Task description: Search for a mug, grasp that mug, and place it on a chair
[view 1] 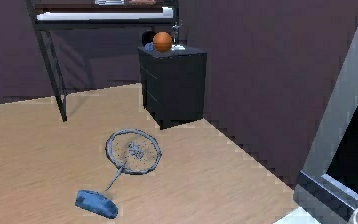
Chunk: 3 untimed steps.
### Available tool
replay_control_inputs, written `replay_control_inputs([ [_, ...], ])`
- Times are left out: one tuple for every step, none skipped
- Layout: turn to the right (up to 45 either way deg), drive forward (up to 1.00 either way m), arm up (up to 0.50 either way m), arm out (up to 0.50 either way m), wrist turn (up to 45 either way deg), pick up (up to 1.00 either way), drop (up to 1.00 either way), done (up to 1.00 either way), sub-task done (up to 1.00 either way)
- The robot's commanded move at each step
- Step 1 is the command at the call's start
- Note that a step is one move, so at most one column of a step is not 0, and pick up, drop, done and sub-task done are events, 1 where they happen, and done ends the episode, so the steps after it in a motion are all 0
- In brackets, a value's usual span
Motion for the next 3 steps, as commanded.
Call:
replay_control_inputs([
  [0.0, 0.0, 0.0, 0.0, -30.0, 0.0, 0.0, 0.0, 0.0],
  [0.0, 0.0, 0.0, -0.24, 0.0, 0.0, 0.0, 0.0, 0.0],
  [-45.0, 0.0, 0.0, 0.0, 0.0, 0.0, 0.0, 0.0, 0.0],
])
